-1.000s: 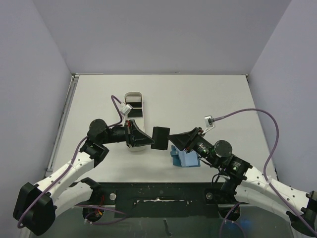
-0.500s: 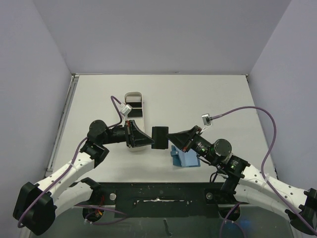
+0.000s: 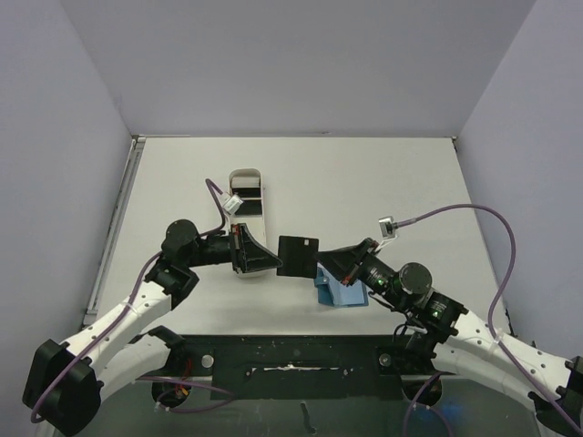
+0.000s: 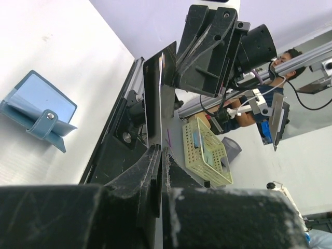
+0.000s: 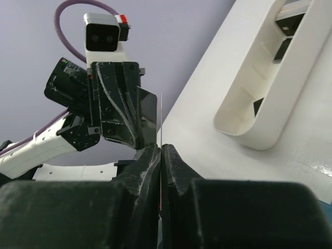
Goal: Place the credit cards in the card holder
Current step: Pick up the credit card from the storage box, then insert the credit card into the card holder.
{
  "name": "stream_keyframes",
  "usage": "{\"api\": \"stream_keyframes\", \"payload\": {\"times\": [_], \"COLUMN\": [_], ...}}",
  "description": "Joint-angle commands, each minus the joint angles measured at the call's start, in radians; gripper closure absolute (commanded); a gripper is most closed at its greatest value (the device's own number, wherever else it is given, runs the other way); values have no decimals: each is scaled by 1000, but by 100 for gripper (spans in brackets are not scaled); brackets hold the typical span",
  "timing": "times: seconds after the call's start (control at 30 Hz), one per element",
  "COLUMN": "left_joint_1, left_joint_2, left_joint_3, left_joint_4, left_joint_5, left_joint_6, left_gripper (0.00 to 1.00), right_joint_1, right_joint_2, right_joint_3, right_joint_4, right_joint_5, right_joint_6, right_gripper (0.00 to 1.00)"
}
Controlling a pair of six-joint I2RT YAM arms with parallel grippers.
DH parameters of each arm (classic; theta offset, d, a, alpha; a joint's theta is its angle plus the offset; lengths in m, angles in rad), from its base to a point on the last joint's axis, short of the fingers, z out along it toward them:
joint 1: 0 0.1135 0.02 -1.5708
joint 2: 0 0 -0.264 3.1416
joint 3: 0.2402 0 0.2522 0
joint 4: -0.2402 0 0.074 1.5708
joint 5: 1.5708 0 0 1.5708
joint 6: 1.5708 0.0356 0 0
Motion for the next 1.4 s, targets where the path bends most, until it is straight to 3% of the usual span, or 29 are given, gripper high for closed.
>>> {"api": "stream_keyframes", "payload": {"times": [0.0,0.1,0.3,0.4,0.53,0.77,0.97,1.17,1.37], "left_joint_1": [12,11,-15,-64,-154,-287,-345,-358,-368], "left_joint_2": [-39,-39,-17,6,76,256,420,554,617], "left_joint_3": [58,62,66,79,108,174,201,209,247], "left_joint_4": [-42,-41,-47,-85,-89,-82,-8,37,-139], "left_joint_5": [-28,-40,-93,-163,-258,-403,-479,-496,-581], "left_joint_6": [49,55,72,104,111,97,56,-6,74], "left_gripper": [100,100,100,100,100,100,100,100,100], "right_joint_1": [9,9,8,8,7,-74,-348,-471,-497], "right_joint_2": [-81,-104,-89,-39,37,133,136,179,188], "right_joint_3": [15,39,180,249,292,291,211,183,151], "right_joint_4": [-139,-255,-713,-896,-1018,-1000,-842,-781,-745], "right_joint_5": [132,184,390,475,506,447,132,-34,-92], "right_joint_6": [-18,-25,5,22,49,-40,-220,-272,-288], "right_gripper": [100,100,100,100,100,100,100,100,100]}}
